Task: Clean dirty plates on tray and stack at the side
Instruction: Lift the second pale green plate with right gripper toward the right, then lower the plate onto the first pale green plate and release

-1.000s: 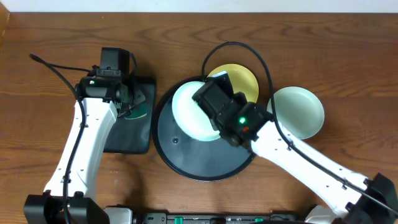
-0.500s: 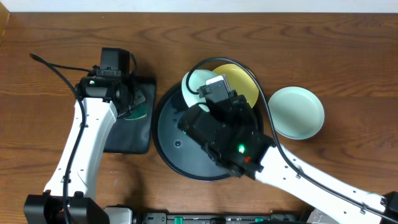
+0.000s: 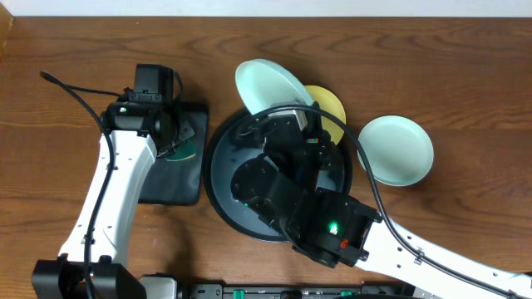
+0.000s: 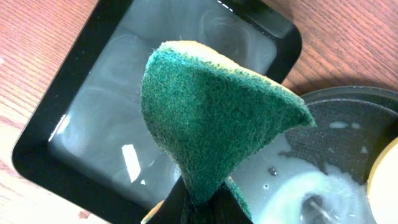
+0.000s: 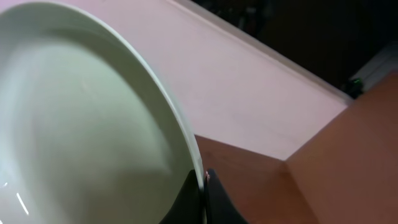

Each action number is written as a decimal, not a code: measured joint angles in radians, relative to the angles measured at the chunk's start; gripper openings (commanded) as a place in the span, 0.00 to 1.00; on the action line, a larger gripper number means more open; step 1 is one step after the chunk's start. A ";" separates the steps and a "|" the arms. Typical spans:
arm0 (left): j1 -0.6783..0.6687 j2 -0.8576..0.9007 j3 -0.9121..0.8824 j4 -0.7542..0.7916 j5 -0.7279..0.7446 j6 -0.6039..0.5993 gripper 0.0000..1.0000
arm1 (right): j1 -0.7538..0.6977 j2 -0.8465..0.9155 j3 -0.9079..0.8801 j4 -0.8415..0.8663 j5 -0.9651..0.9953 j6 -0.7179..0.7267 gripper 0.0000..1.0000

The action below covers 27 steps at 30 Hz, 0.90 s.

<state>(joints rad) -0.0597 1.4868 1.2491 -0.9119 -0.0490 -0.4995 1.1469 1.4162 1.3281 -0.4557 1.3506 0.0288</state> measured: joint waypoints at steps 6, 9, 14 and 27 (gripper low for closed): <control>0.000 0.000 0.000 -0.002 -0.003 0.002 0.08 | 0.000 0.000 0.000 -0.016 0.014 -0.041 0.01; 0.000 0.000 0.000 -0.002 -0.003 0.002 0.07 | -0.003 0.000 0.001 -0.085 -0.019 -0.020 0.01; 0.000 0.000 0.000 -0.003 -0.003 0.002 0.08 | -0.056 0.000 0.001 -0.283 -0.177 0.135 0.01; 0.000 0.000 0.000 -0.011 -0.003 0.002 0.08 | -0.440 0.056 0.001 -0.355 -1.032 0.362 0.01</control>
<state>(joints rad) -0.0593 1.4868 1.2491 -0.9234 -0.0521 -0.4973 0.7071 1.4719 1.3289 -0.8104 0.3183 0.3904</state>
